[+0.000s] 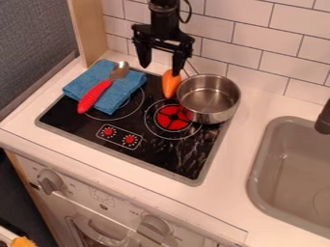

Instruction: Put the orange object in the silver pot.

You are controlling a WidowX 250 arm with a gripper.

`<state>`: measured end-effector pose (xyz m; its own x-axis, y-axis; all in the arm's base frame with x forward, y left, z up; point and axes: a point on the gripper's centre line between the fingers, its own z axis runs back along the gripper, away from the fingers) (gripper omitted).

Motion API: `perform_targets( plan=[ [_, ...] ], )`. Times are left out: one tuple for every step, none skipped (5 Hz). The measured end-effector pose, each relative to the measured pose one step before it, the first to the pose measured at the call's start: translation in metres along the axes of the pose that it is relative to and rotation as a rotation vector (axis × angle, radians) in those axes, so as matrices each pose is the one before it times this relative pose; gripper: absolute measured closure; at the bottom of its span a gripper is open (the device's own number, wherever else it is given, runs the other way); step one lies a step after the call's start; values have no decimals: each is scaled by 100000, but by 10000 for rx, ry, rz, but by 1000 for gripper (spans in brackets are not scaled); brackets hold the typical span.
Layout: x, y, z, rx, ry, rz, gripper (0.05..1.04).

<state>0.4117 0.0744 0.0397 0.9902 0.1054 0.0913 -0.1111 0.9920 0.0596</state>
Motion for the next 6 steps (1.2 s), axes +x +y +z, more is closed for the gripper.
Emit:
perform_targets(
  plan=[
    [262, -796, -627, -58, 97, 35, 82],
    [-138, -1051, -326, -20, 125, -34, 137],
    [-329, -204, -514, 8, 104, 136, 413],
    [-311, 164, 33, 104, 179, 271, 468],
    [-509, -93, -403, -9, 153, 56, 468],
    [-231, -266, 137, 58, 66, -136, 468]
  ],
)
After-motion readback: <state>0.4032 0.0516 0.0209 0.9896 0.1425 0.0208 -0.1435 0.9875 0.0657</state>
